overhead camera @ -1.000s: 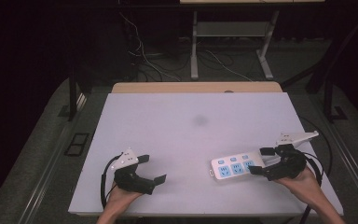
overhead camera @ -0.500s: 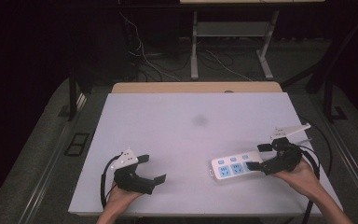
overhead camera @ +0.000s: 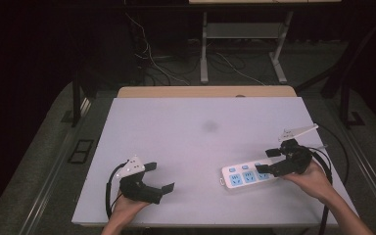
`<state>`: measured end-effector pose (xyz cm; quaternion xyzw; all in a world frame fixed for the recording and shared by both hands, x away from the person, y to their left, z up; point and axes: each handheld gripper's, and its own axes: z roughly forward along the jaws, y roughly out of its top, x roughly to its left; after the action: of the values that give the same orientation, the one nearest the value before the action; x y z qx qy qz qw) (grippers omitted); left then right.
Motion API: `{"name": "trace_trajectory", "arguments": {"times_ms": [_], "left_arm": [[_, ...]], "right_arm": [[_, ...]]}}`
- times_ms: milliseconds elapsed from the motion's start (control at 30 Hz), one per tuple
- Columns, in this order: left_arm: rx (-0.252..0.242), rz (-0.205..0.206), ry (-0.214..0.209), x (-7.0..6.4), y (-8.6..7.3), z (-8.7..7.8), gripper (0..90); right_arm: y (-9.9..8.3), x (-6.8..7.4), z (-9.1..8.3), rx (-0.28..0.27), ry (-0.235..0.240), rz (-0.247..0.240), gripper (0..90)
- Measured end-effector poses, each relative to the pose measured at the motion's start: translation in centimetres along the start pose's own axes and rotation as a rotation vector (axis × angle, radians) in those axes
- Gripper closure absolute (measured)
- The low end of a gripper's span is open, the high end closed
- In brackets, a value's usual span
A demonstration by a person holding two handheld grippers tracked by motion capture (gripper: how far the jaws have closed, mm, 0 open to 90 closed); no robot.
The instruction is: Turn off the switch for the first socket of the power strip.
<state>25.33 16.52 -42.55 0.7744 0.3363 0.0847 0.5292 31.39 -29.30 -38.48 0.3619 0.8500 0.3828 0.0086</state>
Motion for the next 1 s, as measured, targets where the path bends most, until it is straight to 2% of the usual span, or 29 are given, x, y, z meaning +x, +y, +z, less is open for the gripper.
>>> {"name": "trace_trajectory", "arguments": {"times_ms": [33, 133, 200, 467, 633, 800, 1000], "left_arm": [[-0.001, 0.0, 0.0, 0.0, 0.0, 0.0, 0.0], [-0.001, -0.001, -0.001, 0.0, 0.0, 0.0, 0.0], [0.0, 0.0, 0.0, 0.0, 0.0, 0.0, 0.0], [0.0, 0.0, 0.0, 0.0, 0.0, 0.0, 0.0], [0.001, 0.001, 0.001, 0.0, 0.0, 0.0, 0.0], [0.001, 0.0, 0.002, 0.1, 0.0, 0.0, 0.0], [0.001, 0.0, 0.002, 0.1, 0.0, 0.0, 0.0]], "right_arm": [[0.1, -0.2, 0.1, 0.01, 0.003, -0.003, 24.3], [0.2, -0.3, 0.2, 0.014, 0.006, -0.002, 27.4], [0.3, -0.6, 0.4, 0.02, 0.009, -0.001, 33.9], [0.5, -1.0, 0.7, 0.035, 0.016, -0.006, 44.3], [0.5, -1.3, 1.0, 0.042, 0.008, -0.005, 55.9], [0.5, -1.6, 1.1, 0.042, 0.003, 0.002, 59.7], [0.5, -2.1, 1.5, 0.055, 0.004, 0.013, 71.3]]}}
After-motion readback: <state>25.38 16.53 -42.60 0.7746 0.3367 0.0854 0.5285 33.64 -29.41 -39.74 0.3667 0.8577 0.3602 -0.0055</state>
